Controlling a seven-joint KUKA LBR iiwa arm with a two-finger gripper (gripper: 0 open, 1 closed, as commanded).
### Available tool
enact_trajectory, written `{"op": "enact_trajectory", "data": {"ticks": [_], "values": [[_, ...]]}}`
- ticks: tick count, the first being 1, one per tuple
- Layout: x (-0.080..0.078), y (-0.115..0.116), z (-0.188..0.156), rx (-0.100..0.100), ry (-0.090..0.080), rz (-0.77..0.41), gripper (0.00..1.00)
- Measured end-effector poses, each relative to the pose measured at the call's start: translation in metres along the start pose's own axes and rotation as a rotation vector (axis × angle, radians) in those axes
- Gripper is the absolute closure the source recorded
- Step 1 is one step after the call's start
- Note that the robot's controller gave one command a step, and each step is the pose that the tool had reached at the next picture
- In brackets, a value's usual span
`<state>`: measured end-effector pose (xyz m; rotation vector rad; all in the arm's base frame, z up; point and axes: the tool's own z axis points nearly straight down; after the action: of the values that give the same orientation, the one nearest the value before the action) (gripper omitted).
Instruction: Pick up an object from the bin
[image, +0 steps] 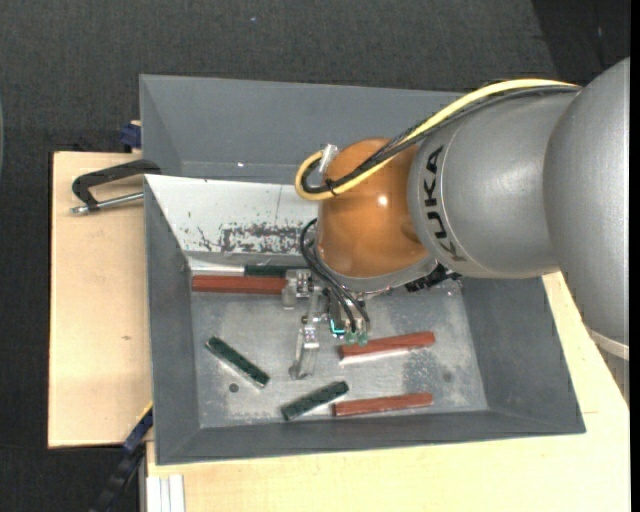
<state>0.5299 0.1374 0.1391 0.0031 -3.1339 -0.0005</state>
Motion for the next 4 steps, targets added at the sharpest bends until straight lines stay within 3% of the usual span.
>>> {"op": "enact_trajectory", "data": {"ticks": [1, 2, 3, 4], "values": [[-0.002, 0.000, -0.004, -0.001, -0.008, 0.002, 0.00], [0.007, -0.002, 0.007, -0.002, -0.015, -0.041, 0.00], [0.024, -0.044, 0.019, 0.000, -0.007, -0.268, 0.00], [0.030, -0.065, 0.029, 0.002, -0.007, -0.158, 0.00]]}}
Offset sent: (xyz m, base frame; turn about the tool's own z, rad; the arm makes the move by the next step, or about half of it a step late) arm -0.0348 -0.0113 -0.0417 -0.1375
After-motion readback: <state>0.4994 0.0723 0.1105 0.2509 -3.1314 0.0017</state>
